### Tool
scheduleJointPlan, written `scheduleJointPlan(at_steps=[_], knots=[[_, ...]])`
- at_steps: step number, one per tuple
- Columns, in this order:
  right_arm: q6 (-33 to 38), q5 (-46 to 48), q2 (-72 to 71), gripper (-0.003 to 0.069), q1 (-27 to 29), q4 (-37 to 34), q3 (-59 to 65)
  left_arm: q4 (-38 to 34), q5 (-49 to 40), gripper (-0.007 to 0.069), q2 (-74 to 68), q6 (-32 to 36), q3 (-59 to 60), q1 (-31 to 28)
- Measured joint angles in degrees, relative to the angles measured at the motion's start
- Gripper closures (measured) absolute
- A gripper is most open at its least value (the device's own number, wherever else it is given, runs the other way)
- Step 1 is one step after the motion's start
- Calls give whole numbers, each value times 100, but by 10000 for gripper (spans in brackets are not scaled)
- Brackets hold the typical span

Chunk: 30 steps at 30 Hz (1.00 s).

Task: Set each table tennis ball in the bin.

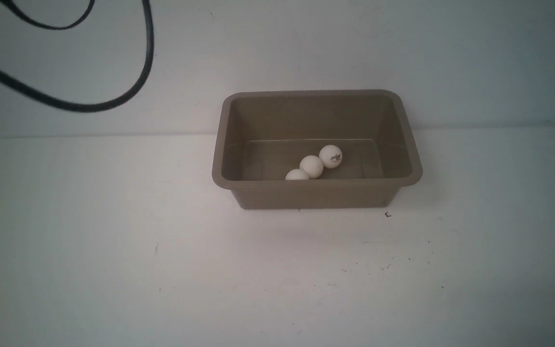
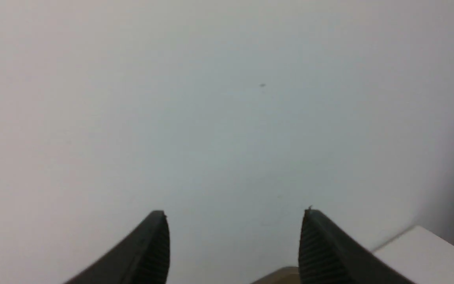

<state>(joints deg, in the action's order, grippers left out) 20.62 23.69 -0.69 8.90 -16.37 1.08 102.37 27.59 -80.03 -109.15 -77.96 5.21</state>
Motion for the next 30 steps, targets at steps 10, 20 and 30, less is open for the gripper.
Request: scheduleJointPlan(at_steps=[10, 20, 30], knots=[[0, -5, 0, 419, 0, 0, 0, -26, -1307, 220, 2795, 1433, 3414, 0], [0, -5, 0, 419, 0, 0, 0, -120, -2103, 220, 5032, 896, 5746, 0], [0, -5, 0, 419, 0, 0, 0, -125, -2152, 220, 6672, 437, 6874, 0]])
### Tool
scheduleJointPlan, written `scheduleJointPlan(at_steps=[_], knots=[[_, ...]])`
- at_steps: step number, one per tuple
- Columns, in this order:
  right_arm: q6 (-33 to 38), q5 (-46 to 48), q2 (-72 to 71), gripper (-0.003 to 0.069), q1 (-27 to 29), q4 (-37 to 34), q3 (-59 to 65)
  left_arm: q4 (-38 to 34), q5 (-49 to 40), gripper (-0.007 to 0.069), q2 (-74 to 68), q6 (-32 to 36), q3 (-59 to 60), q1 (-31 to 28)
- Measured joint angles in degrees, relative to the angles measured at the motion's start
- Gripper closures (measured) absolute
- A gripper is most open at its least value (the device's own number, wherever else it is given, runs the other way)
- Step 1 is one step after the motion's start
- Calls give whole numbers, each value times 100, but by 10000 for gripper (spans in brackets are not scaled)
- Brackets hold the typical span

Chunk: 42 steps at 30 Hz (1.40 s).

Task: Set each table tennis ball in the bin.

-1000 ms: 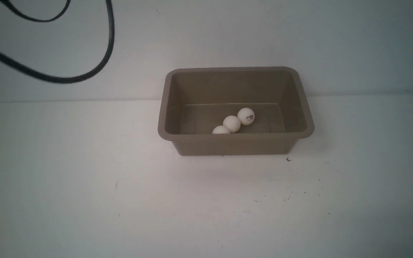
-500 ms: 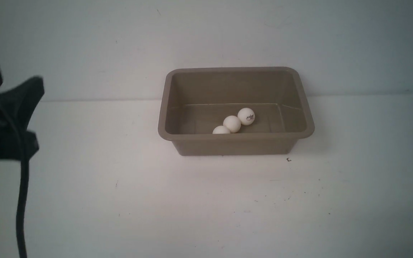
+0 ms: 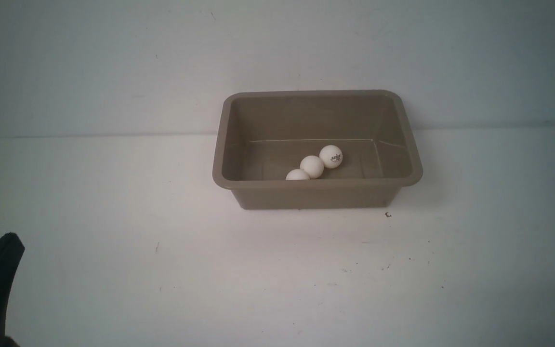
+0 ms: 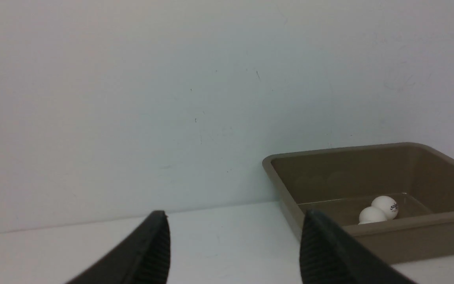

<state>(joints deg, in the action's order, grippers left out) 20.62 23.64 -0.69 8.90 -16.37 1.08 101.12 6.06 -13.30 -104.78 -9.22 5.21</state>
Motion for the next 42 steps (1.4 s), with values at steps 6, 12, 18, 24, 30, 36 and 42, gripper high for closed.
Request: scheduleJointPlan(at_steps=[6, 12, 18, 24, 30, 36, 42], knots=[[41, 0, 0, 419, 0, 0, 0, -6, 0, 220, 216, -247, 240, 0], [40, 0, 0, 419, 0, 0, 0, -6, 0, 220, 241, -342, 240, 0], [50, 0, 0, 419, 0, 0, 0, -347, 0, 220, 241, 97, 240, 0], [58, 0, 0, 419, 0, 0, 0, -2956, -174, 220, 241, 2927, 413, 0], [60, 0, 0, 419, 0, 0, 0, -6033, -651, 220, 241, 6092, 599, 0], [60, 0, 0, 419, 0, 0, 0, -7205, -1000, 220, 241, 7231, 888, 0], [64, 0, 0, 419, 0, 0, 0, -7292, -537, 220, 241, 7303, 1091, 0]])
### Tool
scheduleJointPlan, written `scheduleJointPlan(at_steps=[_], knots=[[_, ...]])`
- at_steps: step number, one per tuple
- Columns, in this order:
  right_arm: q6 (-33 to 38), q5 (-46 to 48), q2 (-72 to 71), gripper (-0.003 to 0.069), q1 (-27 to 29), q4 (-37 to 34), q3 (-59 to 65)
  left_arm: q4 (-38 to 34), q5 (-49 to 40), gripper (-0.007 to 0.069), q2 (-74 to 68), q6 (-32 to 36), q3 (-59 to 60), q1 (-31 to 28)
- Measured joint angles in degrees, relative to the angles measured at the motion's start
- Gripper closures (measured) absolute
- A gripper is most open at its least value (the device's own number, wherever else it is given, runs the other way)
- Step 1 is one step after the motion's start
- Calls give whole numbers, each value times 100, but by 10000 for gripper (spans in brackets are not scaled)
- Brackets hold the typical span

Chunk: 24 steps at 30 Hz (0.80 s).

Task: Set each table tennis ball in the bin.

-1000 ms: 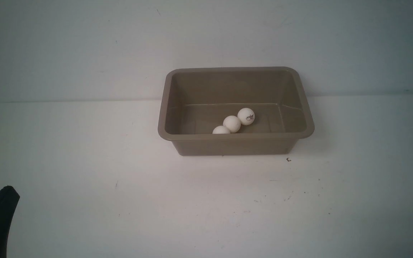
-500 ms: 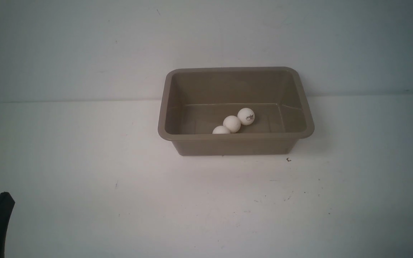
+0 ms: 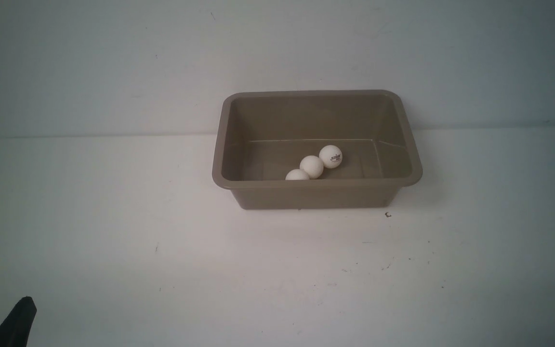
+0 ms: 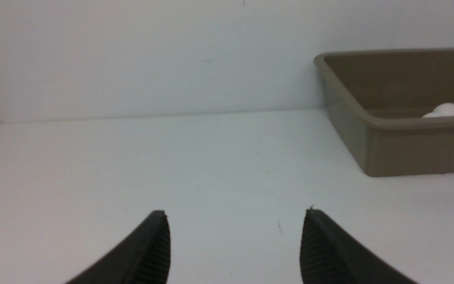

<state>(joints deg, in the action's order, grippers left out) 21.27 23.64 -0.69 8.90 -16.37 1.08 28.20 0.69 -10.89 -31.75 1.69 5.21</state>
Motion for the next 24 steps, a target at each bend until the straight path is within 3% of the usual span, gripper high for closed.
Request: scheduleJointPlan(at_steps=[5, 9, 13, 15, 24], knots=[[0, 0, 0, 419, 0, 0, 0, -393, -2, 220, 0, 337, 0, 0], [0, 0, 0, 419, 0, 0, 0, -1442, -409, 220, 0, 1328, 0, 0], [0, 0, 0, 419, 0, 0, 0, -2866, -539, 220, 0, 2816, 1, 0], [0, 0, 0, 419, 0, 0, 0, -3212, -550, 220, 0, 3230, 1, 0], [0, 0, 0, 419, 0, 0, 0, -3220, -691, 220, 0, 3050, 1, 0]])
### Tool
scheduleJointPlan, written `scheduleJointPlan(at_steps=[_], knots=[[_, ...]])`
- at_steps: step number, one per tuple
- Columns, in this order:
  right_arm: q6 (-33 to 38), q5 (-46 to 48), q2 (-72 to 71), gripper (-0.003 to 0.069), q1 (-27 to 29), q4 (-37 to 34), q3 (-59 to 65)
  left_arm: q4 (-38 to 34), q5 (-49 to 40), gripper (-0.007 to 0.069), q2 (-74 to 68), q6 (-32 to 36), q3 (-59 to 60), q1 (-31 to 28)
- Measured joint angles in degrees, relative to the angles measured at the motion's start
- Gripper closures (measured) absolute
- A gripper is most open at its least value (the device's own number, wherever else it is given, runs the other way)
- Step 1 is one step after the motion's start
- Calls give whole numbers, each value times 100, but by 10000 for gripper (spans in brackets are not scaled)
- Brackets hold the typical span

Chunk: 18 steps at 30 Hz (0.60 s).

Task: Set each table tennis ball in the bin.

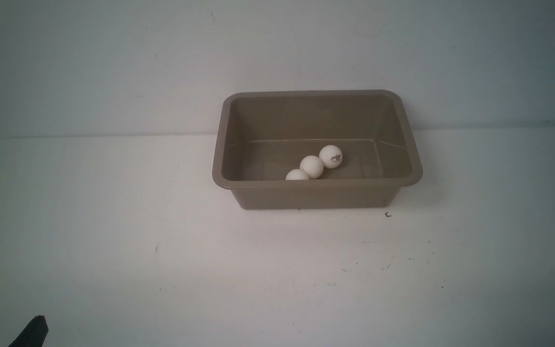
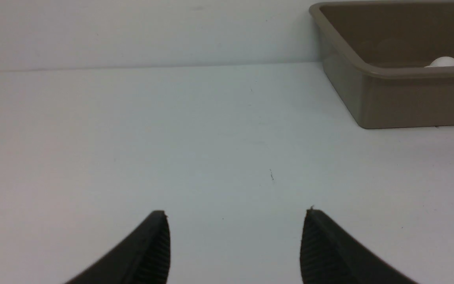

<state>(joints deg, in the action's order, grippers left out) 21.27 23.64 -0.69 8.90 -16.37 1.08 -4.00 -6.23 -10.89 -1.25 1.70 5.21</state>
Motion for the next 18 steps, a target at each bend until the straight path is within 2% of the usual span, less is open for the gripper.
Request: scheduleJointPlan(at_steps=[4, 10, 18], knots=[[0, 0, 0, 419, 0, 0, 0, -23, -126, 220, 0, 22, 0, 0], [0, 0, 0, 419, 0, 0, 0, -424, -314, 220, 0, 525, 0, 0], [0, 0, 0, 419, 0, 0, 0, -481, -838, 220, 0, 611, 0, 0]])
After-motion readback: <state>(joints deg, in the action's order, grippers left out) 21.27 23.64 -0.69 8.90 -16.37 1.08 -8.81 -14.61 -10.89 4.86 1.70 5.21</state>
